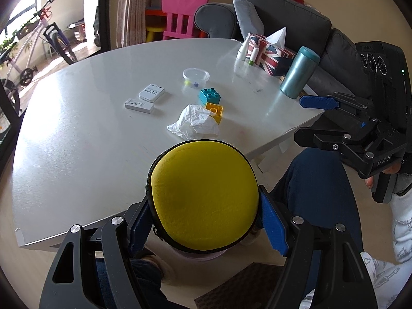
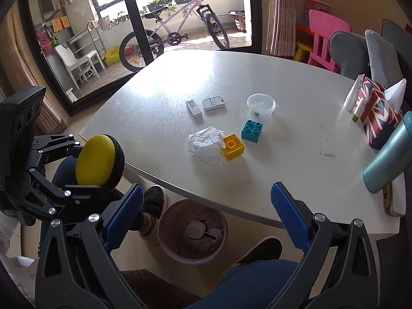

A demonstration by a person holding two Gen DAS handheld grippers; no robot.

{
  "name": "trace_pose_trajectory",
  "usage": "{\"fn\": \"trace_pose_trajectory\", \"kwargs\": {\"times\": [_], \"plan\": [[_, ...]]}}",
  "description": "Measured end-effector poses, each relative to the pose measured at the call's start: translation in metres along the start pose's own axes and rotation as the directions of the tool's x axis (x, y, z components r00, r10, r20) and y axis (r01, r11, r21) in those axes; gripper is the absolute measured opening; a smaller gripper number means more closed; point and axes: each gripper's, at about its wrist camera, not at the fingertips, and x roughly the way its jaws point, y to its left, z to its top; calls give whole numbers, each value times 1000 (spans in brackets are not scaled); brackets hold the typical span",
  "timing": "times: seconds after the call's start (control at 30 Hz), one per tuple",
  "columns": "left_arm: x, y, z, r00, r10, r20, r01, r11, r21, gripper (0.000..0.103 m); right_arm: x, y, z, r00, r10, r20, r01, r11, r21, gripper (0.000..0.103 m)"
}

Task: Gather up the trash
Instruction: 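Lower the yellow case into the pink bin and open the left gripper, then move the left gripper to the crumpled white tissue and grasp it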

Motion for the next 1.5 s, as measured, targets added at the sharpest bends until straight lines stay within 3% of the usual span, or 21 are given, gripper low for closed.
{"fn": "trace_pose_trajectory", "kwargs": {"times": [0.33,0.43,1.13,1.5], "plan": [[3,-7,-1,1000,-24,-12,24,1000,16,74,-2,-4,3,1000,-6,6,6,1000,7,98],[1,-6,0,1000,-25,6,25,1000,13,96,-3,-5,4,1000,-8,8,8,1000,8,98],[1,12,8,999,34,22,-33,999,-29,96,0,-8,3,1000,-14,3,14,1000,16,98],[11,16,28,998,47,39,-47,999,-9,96,13,-21,9,999,-32,-3,32,999,30,98]]}}
